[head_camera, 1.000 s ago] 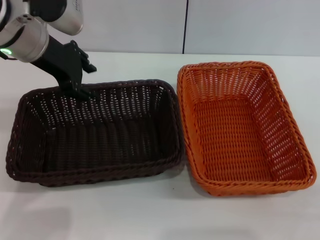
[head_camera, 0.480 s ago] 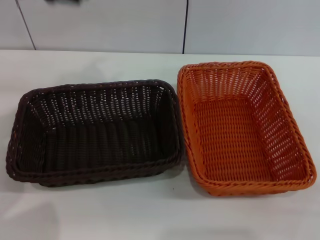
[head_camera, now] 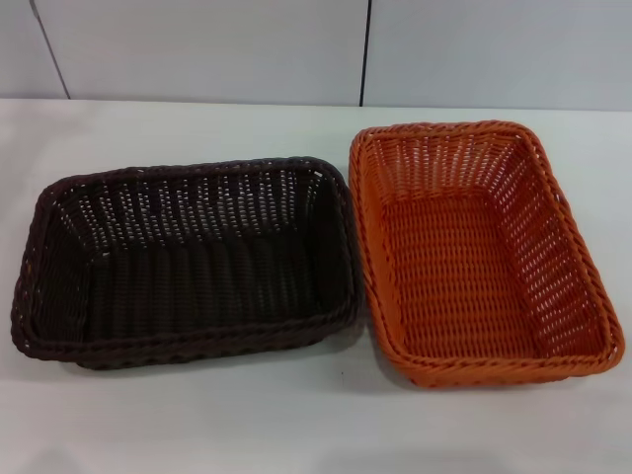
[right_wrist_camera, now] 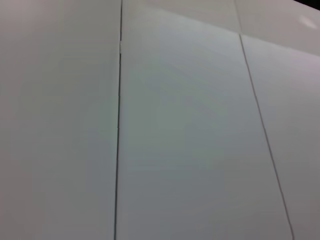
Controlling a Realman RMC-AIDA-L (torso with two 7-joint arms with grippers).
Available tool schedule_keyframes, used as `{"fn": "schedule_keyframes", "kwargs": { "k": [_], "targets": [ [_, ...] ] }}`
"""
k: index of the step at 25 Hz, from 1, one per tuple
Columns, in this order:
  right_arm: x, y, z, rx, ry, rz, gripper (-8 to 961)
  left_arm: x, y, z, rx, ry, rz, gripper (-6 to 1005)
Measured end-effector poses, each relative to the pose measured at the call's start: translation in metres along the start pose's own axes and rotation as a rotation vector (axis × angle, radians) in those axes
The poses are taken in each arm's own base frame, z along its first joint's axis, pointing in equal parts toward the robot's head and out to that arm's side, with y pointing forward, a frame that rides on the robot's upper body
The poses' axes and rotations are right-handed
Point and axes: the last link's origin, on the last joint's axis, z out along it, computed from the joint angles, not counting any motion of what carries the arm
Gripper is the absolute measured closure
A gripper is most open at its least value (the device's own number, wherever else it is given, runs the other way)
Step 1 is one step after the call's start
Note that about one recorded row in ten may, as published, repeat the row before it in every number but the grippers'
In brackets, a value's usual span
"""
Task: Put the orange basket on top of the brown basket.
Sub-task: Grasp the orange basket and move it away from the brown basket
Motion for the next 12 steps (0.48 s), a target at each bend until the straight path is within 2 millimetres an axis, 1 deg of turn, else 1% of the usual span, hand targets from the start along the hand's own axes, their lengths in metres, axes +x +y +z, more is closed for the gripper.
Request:
{"fn": "schedule_keyframes", "kwargs": {
  "k": [1, 2, 3, 6, 7, 8, 9, 11, 12],
  "targets": [
    [0.0, 0.0, 0.0, 0.0, 0.0, 0.0, 220, 0.0, 0.0, 0.0, 0.0, 0.0, 0.0, 190],
    [0.002, 0.003, 0.003, -0.011, 0.01, 0.006, 220, -0.004, -0.018, -0.017, 0.079, 0.053, -0.047, 190],
    [0.002, 0.003, 0.003, -0.011, 0.01, 0.006, 220, -0.004, -0.018, -0.017, 0.079, 0.053, -0.047, 190],
    [0.007, 0.008, 0.007, -0.025, 0.035, 0.014, 220, -0.017, -0.045, -0.046, 0.201, 0.092, -0.112, 190],
    [0.01, 0.012, 0.011, -0.038, 0.05, 0.018, 220, -0.026, -0.06, -0.064, 0.275, 0.107, -0.135, 190],
    [0.01, 0.012, 0.011, -0.038, 0.05, 0.018, 220, -0.026, -0.06, -0.064, 0.275, 0.107, -0.135, 190],
    [0.012, 0.013, 0.013, -0.044, 0.057, 0.02, 220, -0.032, -0.068, -0.078, 0.321, 0.116, -0.143, 190],
    [0.015, 0.016, 0.017, -0.05, 0.07, 0.025, 220, -0.039, -0.079, -0.098, 0.378, 0.127, -0.151, 190],
    [0.017, 0.021, 0.023, -0.061, 0.078, 0.031, 220, -0.046, -0.088, -0.119, 0.439, 0.131, -0.15, 190]
  ]
}}
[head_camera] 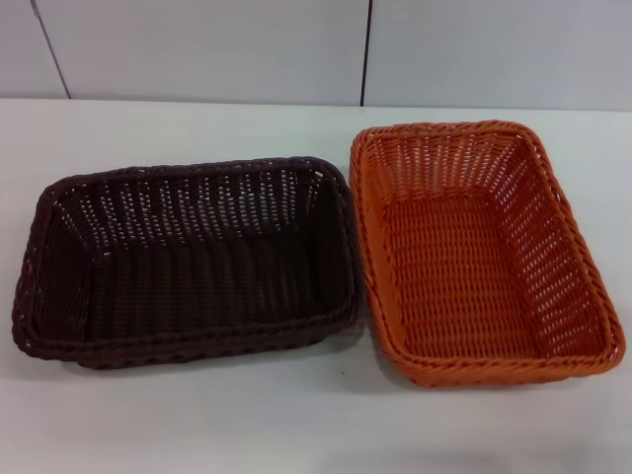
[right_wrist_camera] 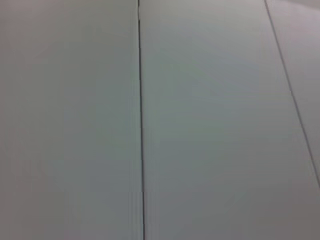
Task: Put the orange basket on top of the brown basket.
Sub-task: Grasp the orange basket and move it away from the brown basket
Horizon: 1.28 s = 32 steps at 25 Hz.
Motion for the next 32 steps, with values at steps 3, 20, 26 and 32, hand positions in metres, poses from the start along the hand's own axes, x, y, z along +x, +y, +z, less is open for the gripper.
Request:
{"fn": "schedule_keyframes", "kwargs": {
  "k": [3, 20, 26, 32],
  "targets": [
    [0.002, 0.005, 0.006, -0.015, 0.009, 0.007, 220, -0.002, -0.015, -0.014, 0.049, 0.007, 0.01, 190],
    [-0.027, 0.059, 0.02, 0.147, 0.121, 0.053, 220, -0.044, -0.042, -0.075, 0.105, -0.1, 0.058, 192],
    [-0.051, 0.084, 0.029, 0.061, 0.217, 0.162, 220, -0.047, -0.045, -0.081, 0.108, -0.119, 0.063, 192],
    [-0.073, 0.112, 0.047, -0.101, 0.332, 0.183, 221, -0.042, -0.048, -0.083, 0.098, -0.109, 0.077, 192]
  ]
}}
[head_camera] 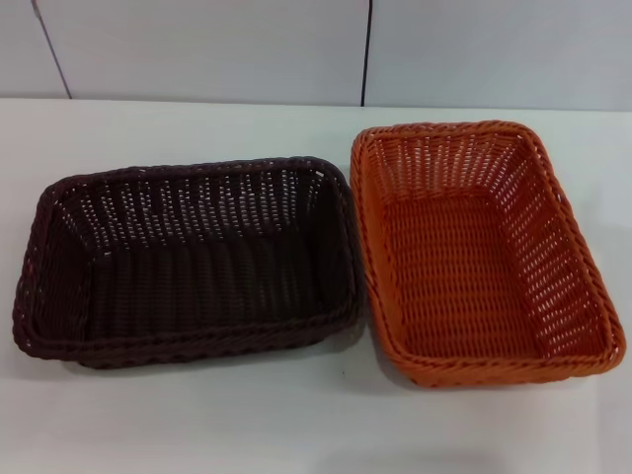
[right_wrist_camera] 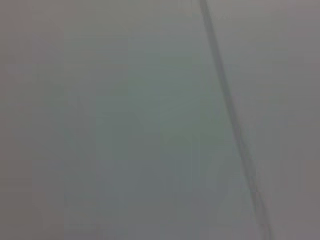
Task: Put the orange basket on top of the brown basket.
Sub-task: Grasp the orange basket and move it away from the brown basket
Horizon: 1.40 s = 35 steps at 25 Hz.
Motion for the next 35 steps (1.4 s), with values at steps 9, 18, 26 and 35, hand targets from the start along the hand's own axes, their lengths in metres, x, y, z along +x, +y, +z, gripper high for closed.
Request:
{"fn": "schedule_keyframes", "kwargs": {
  "k": [9, 18, 26, 35],
  "targets": [
    [-0.02, 0.02, 0.05, -0.352, 0.175, 0.048, 221, -0.007, 0.01, 0.004, -0.011, 0.0, -0.032, 193],
    [-0.069, 0.028, 0.098, -0.815, 0.318, -0.015, 221, -0.012, 0.012, 0.005, 0.015, 0.022, -0.094, 193],
    [-0.094, 0.034, 0.106, -1.092, 0.424, -0.097, 221, -0.011, 0.008, 0.001, 0.06, 0.078, -0.165, 194],
    [-0.085, 0.047, 0.079, -1.373, 0.6, -0.391, 221, 0.001, 0.004, 0.003, 0.085, 0.159, -0.203, 195]
  ]
}}
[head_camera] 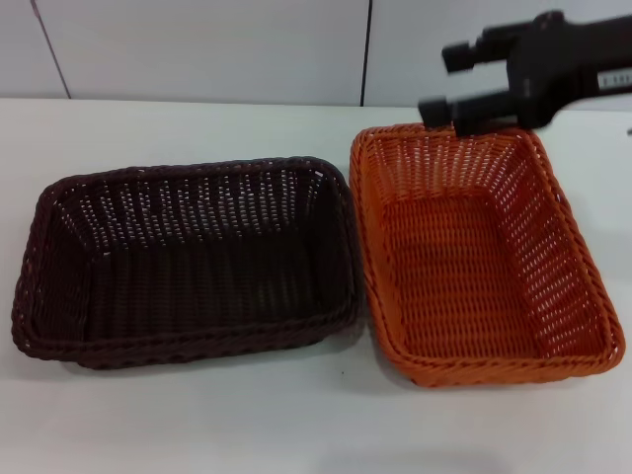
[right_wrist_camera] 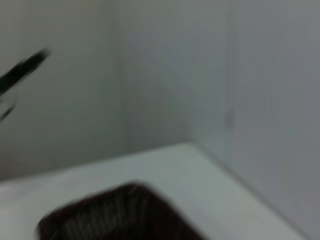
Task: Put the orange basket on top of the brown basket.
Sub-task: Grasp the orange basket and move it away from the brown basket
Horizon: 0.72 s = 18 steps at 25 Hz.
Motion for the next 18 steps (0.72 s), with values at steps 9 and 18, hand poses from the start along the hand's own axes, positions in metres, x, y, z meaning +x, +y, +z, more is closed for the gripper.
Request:
{"fn": "schedule_keyframes", "kwargs": {
  "k": [9, 18],
  "targets": [
    [0.007, 0.008, 0.007, -0.134, 0.192, -0.292, 222, 0.011, -0.008, -0.002, 0.04, 0.062, -0.029, 195],
    [0.004, 0.023, 0.028, -0.277, 0.309, -0.421, 222, 0.012, -0.009, -0.002, 0.058, 0.088, -0.062, 196]
  ]
}}
